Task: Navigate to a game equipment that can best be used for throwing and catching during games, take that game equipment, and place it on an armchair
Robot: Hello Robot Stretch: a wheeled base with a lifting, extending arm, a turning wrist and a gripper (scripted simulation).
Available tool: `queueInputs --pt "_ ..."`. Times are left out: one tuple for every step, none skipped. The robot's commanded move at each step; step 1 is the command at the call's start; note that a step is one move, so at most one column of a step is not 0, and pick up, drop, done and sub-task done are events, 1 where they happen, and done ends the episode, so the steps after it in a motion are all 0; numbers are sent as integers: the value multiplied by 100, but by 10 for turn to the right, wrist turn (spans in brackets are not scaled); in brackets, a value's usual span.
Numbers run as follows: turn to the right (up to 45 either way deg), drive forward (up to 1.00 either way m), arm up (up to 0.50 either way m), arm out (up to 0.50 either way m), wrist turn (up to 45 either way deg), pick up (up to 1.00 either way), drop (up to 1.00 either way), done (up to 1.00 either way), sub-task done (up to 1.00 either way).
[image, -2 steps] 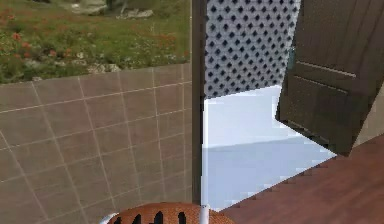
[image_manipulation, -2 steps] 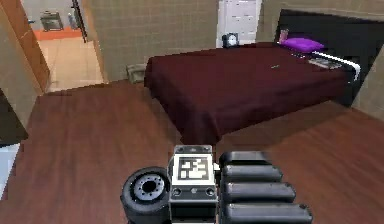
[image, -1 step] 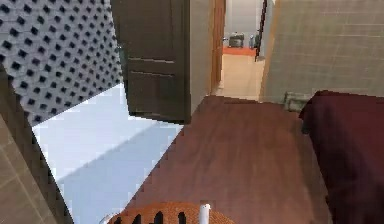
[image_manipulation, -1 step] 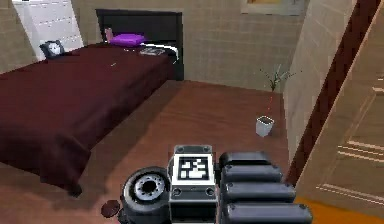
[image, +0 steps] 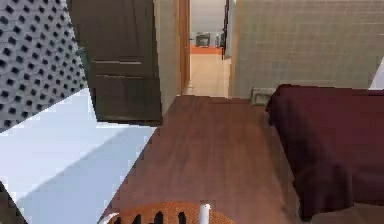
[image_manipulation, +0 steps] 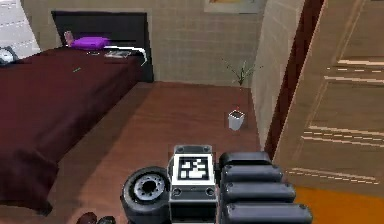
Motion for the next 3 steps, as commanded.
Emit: queueInputs --pt "0 100 0 0 0 0 0 0 0" --pt "0 100 0 0 0 0 0 0 0" --pt "30 0 0 0 0 0 0 0 0"
